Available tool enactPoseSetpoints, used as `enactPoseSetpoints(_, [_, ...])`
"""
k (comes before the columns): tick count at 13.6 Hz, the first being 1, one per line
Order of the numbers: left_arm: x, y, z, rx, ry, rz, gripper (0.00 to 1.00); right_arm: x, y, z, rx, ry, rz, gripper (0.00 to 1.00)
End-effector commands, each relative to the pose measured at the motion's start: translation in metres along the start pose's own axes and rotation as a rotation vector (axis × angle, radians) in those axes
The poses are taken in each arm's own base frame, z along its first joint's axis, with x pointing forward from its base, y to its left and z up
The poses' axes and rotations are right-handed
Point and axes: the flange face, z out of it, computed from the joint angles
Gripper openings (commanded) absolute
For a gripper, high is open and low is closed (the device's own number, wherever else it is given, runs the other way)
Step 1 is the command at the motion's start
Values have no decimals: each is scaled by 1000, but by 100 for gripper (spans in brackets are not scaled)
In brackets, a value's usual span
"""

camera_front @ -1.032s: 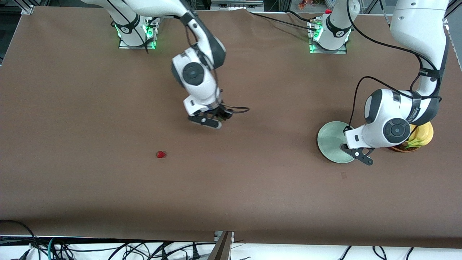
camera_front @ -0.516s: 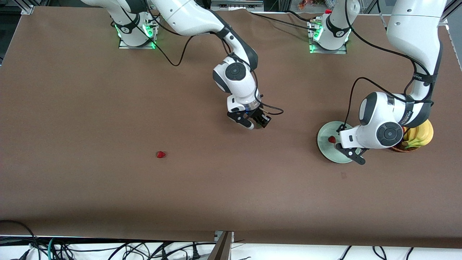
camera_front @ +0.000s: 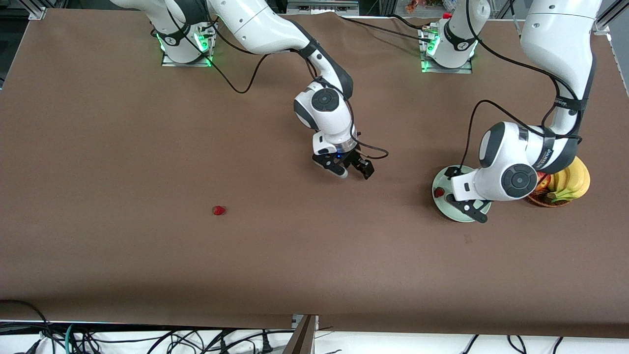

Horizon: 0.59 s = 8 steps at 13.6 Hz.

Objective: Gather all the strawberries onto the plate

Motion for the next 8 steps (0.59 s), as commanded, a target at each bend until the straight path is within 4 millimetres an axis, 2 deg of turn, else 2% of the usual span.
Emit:
enactPoseSetpoints(1, [5,26,-15,-138,22,-149,100,44,10,-54,-184,-15,-189,91])
enactPoseSetpoints(3, [15,59,-15,-197,16,-280,100,87,39,-76,-319,-47,-357,91])
enactPoseSetpoints(4, [21,84,-16,-206,8,-350,100,109,57,-80,-356,-64,-439,91])
enactPoseSetpoints(6, [32,131,-9,-199,-8,-496,100,164,101,-83,-394,-81,-622,91])
enactPoseSetpoints(8, [44,182,8,-177,22,-593,100,218,128,-85,-397,-61,-748,91])
